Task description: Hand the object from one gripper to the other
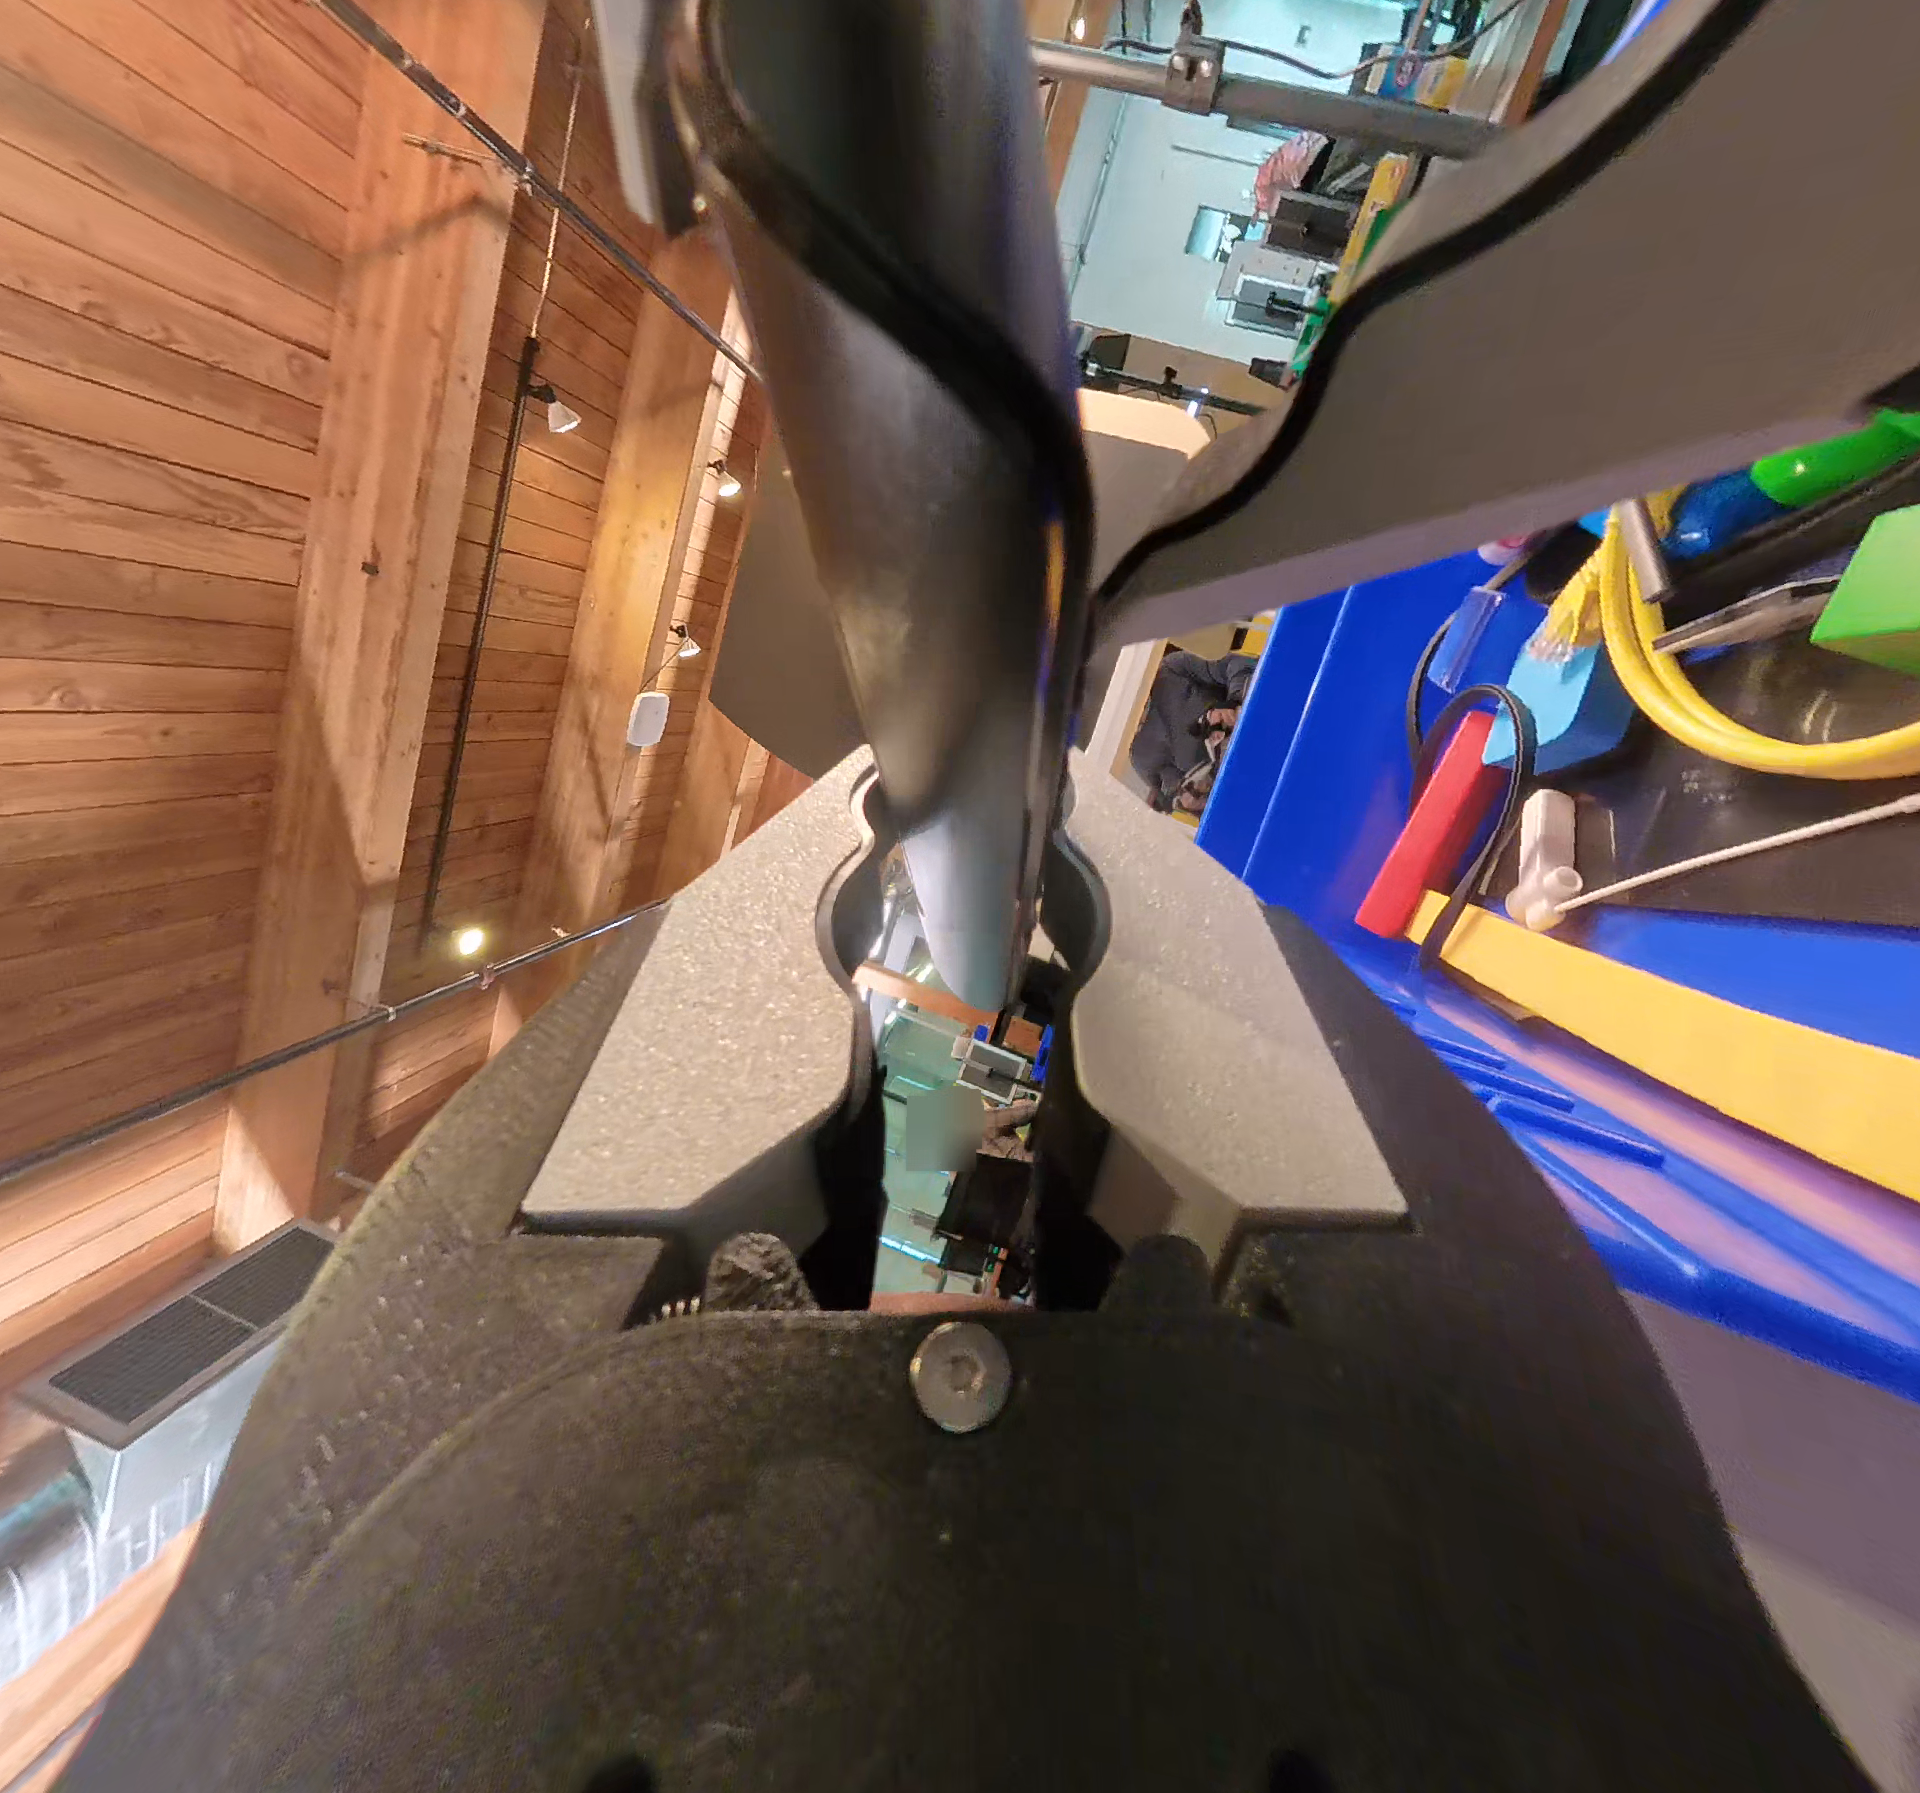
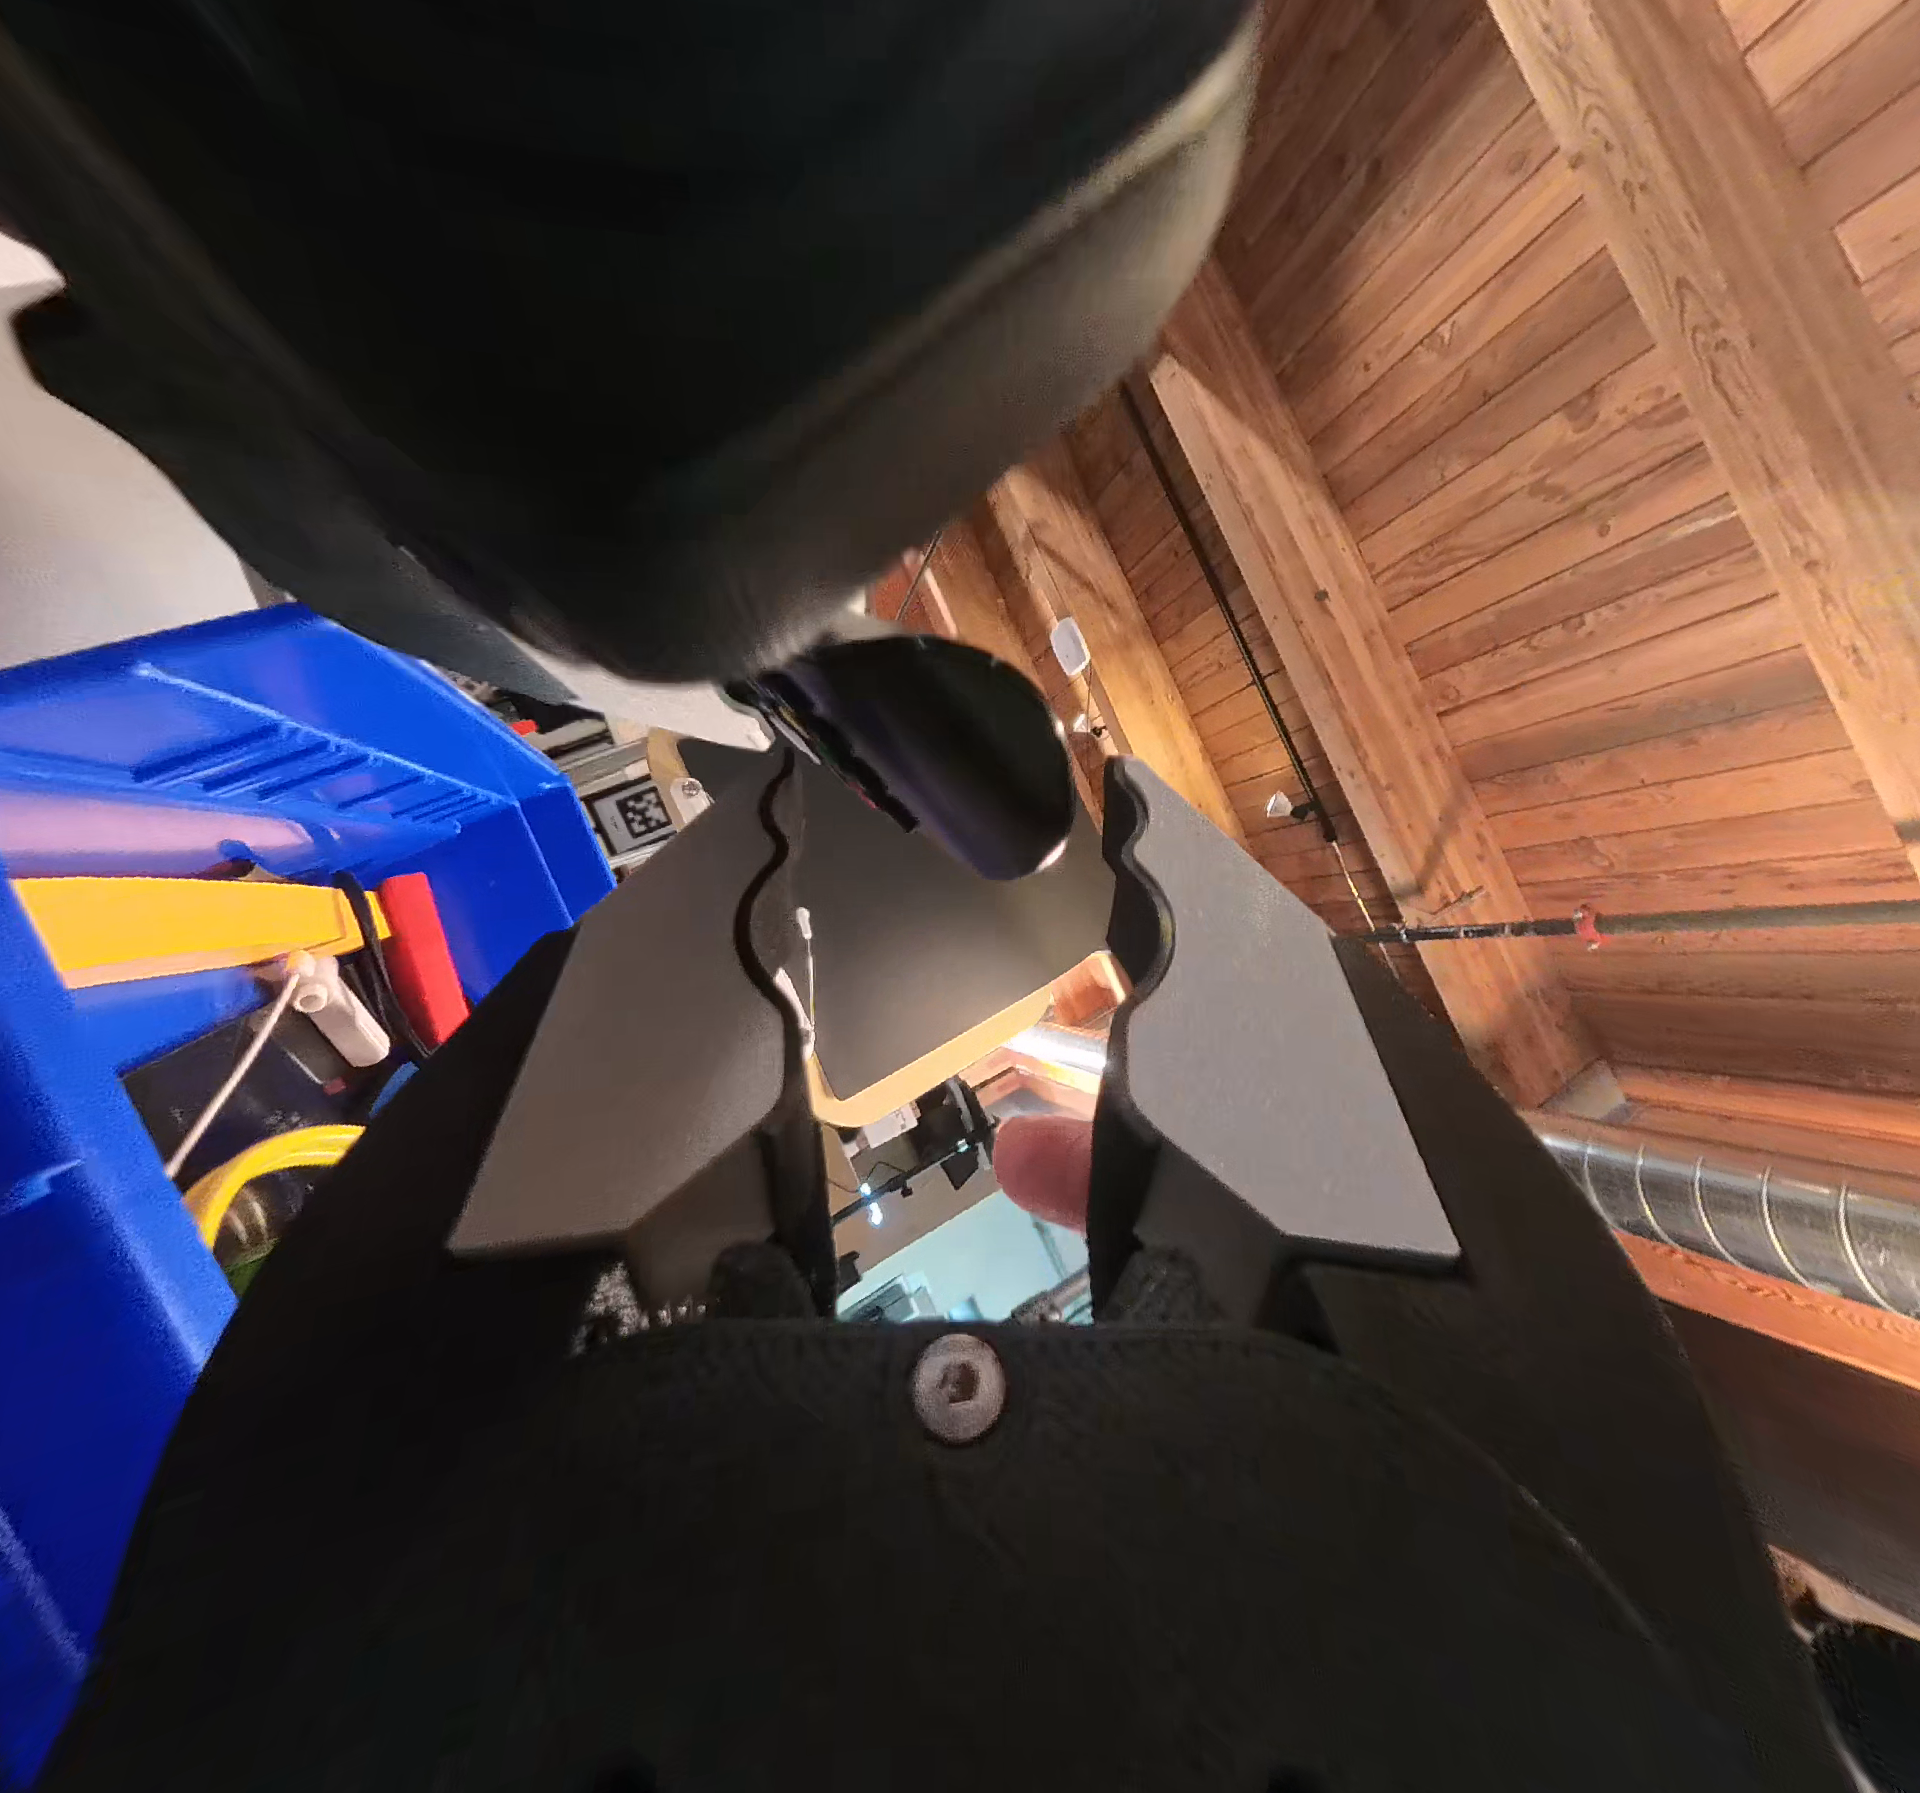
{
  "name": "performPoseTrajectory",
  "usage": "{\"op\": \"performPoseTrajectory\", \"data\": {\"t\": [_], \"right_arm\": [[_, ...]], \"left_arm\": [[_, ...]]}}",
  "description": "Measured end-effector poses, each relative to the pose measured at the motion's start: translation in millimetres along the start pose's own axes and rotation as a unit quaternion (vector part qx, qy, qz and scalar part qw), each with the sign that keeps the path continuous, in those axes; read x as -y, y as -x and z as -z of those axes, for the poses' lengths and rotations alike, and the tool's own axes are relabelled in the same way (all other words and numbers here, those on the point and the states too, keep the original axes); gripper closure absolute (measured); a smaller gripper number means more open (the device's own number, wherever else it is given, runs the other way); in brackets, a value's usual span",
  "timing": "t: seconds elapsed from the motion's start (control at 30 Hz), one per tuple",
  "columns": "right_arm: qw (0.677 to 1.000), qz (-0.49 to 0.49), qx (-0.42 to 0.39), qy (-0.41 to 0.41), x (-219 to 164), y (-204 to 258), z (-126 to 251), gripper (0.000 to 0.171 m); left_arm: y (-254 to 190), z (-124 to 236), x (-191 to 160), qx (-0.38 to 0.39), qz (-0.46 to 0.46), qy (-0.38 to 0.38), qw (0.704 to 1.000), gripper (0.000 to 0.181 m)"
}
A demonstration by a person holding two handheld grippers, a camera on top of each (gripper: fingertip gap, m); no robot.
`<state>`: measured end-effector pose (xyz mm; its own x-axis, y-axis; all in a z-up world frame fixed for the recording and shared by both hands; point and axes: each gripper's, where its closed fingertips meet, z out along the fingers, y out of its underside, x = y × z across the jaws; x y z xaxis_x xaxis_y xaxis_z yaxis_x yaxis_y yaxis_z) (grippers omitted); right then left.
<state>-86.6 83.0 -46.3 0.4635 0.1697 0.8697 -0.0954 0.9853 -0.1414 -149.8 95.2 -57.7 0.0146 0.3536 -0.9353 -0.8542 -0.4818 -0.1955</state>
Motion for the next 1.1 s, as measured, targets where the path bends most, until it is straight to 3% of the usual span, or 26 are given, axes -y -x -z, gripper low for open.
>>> {"op": "performPoseTrajectory", "data": {"t": [1.1], "right_arm": [[0.997, 0.06, 0.037, -0.011, 4, 23, 1, 0.129]], "left_arm": [[-10, -4, -11, -0.013, -0.081, 0.05, 0.995, 0.156]]}}
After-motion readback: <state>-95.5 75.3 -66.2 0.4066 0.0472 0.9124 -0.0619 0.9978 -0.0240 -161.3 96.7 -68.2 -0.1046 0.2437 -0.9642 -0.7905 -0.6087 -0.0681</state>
